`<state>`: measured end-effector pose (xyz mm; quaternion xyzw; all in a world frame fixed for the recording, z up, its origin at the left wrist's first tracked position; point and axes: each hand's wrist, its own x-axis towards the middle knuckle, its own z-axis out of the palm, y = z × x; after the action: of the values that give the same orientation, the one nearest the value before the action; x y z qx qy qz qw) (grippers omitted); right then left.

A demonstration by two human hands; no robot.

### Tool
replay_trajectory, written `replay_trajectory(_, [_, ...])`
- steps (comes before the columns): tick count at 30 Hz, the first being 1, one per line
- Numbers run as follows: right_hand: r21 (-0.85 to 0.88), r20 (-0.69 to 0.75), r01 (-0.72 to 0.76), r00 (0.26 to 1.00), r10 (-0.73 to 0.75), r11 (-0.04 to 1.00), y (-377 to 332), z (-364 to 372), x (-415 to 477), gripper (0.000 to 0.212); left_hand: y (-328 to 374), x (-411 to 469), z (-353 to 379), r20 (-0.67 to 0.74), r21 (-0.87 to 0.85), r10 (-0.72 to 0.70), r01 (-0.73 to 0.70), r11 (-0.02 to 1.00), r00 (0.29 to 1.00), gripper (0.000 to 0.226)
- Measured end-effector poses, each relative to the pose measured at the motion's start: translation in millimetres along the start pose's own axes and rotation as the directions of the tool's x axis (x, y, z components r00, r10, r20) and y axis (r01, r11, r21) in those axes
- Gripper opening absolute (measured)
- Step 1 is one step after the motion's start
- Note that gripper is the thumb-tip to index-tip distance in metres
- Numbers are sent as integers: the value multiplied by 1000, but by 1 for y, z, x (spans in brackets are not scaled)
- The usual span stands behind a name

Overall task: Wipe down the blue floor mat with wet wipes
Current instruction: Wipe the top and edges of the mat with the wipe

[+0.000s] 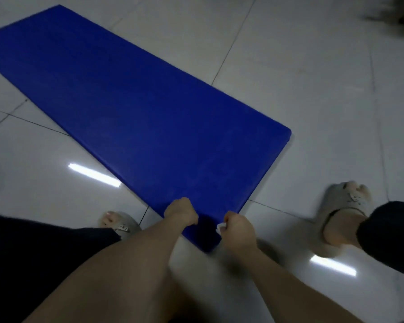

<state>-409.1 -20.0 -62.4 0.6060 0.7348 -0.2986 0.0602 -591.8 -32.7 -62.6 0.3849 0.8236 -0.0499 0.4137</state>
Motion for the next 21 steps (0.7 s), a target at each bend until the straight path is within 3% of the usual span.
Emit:
replay_trajectory(4, [87,73,71,994,-77,994,0,45,-2,14,-10,32,0,173,119,-12,-8,993,985,81])
replay_trajectory(7, [119,35,152,987,-157,981,-2,72,-9,11,-8,46,8,181,230,-22,-20,973,983,103])
replay_trajectory(11, [100,26,173,984,-176,980,8,71,-2,12,-7,58,8,206,324,-50,-20,946,977,114])
replay_trajectory(16, [266,-199,-114,965,170,957,42,28,65,12,-2,63,8,216,334,-38,-38,942,976,111])
replay_trajectory(21, [288,-157,-127,972,177,949,44,23,73,10,-7,62,6,203,349,-12,-61,935,979,110])
